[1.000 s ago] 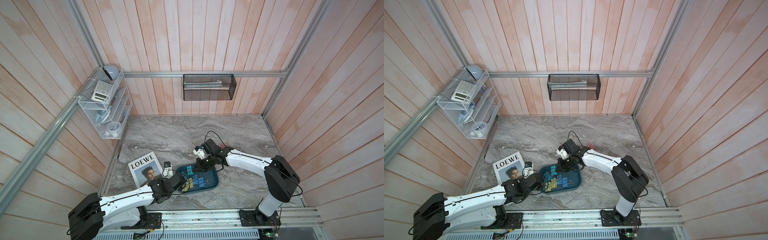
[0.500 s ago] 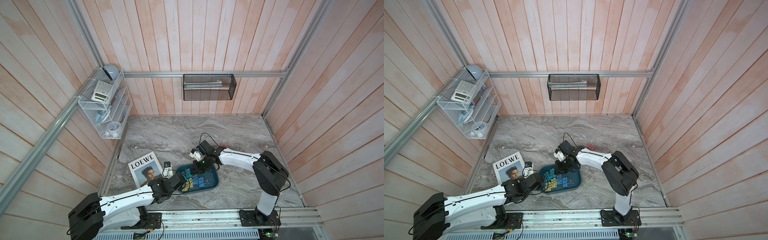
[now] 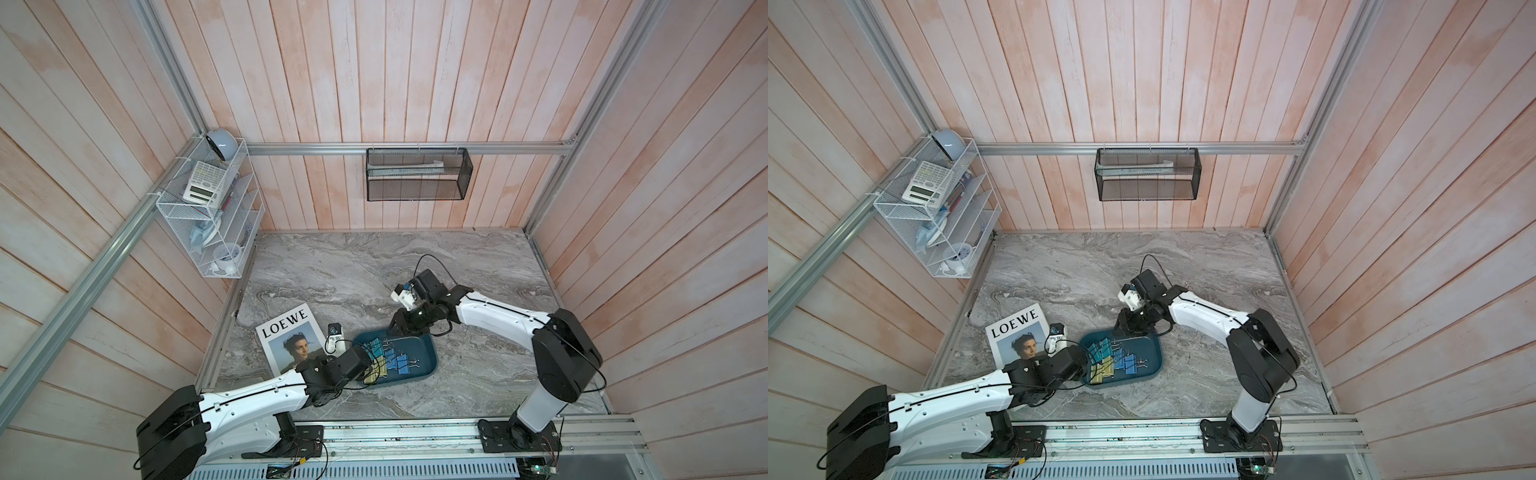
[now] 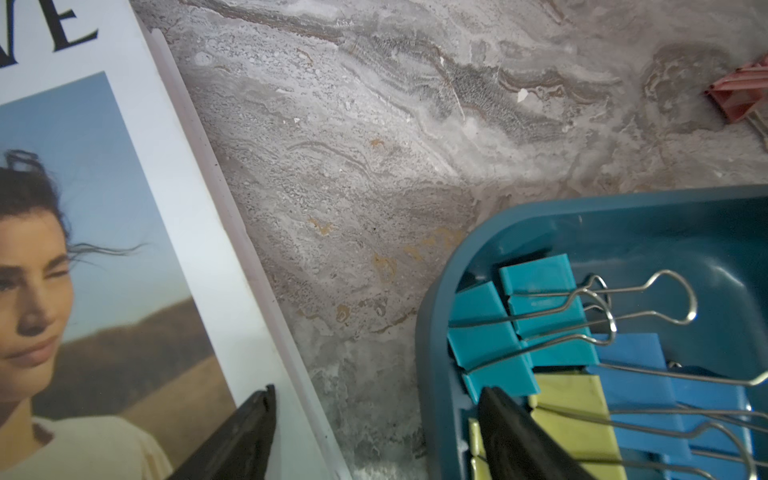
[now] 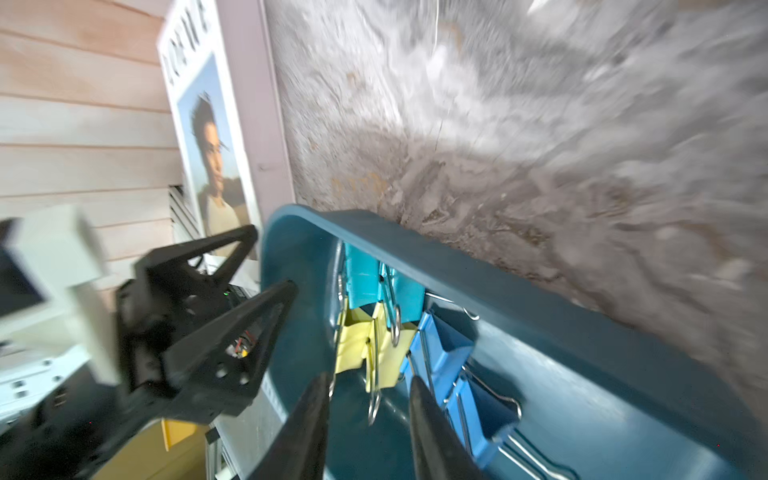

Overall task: Put the binder clips in the storage box
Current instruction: Place the binder clip in the storage box, then pick up the binder clip at the center of the board.

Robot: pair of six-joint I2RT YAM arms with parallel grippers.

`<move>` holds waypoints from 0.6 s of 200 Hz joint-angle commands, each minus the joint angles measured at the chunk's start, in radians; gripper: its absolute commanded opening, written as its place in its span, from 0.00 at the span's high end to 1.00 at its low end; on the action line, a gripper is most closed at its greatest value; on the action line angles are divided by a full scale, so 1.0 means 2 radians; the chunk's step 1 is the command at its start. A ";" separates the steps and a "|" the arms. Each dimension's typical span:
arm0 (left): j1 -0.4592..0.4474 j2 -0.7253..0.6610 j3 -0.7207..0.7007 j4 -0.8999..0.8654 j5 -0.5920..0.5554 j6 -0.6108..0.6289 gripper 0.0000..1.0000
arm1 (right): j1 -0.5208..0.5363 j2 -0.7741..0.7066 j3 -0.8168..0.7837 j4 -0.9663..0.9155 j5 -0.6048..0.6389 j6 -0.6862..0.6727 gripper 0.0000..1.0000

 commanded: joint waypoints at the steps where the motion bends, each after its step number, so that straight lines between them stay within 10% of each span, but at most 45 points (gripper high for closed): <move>1: 0.003 0.005 -0.004 -0.004 0.024 -0.002 0.18 | -0.060 -0.062 -0.009 -0.037 -0.002 0.001 0.63; 45: 0.003 0.003 -0.004 -0.003 0.024 0.000 0.18 | -0.215 -0.061 -0.084 0.030 0.070 0.102 0.61; 120: 0.003 0.003 -0.004 -0.011 0.022 -0.002 0.18 | -0.230 0.072 -0.031 0.082 0.022 0.131 0.61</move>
